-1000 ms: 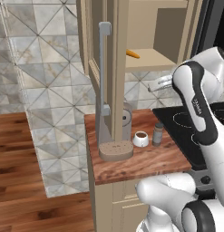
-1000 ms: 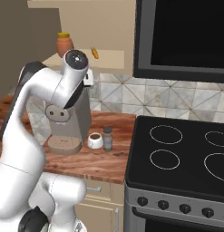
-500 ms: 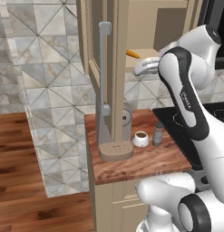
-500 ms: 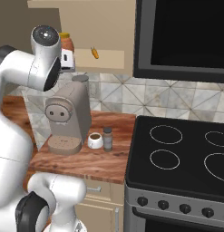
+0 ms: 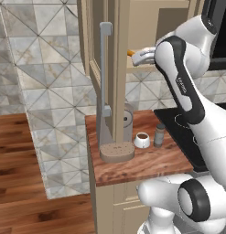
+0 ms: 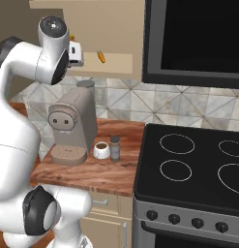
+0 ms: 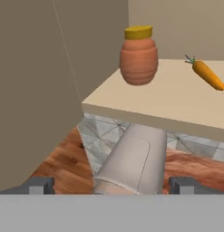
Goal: Pick the cinnamon and honey bottle from the cabinet and place them next to the mug.
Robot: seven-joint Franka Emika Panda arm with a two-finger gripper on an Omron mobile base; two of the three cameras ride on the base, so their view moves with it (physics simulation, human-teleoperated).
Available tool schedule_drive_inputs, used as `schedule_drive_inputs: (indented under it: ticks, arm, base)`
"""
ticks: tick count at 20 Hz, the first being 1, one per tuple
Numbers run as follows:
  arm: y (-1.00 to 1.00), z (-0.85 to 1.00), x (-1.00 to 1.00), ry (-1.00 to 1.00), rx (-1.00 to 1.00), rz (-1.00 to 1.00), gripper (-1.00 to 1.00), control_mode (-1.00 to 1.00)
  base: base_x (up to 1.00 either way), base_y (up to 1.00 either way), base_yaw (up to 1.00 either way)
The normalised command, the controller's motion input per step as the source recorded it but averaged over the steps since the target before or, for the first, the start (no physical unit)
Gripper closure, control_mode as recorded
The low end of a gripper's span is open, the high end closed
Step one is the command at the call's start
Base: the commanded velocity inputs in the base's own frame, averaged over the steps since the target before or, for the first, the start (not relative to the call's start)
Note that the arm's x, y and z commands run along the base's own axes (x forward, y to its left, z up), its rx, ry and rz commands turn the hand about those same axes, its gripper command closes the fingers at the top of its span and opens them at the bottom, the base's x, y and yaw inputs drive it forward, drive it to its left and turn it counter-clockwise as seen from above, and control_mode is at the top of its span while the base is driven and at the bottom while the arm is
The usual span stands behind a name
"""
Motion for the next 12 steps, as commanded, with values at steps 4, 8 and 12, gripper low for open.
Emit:
schedule_drive_inputs:
  ticks: [4, 8, 12]
  arm:
    - [0.00, 0.02, 0.55, -0.02, 0.00, 0.00, -1.00, -1.00]
    - [0.01, 0.01, 0.66, -0.01, 0.00, 0.00, -1.00, -1.00]
    - [0.10, 0.22, 0.48, 0.00, 0.00, 0.00, -1.00, -1.00]
  base:
    - [0.00, 0.00, 0.00]
    - [0.00, 0.00, 0.00]
    - [0.00, 0.00, 0.00]
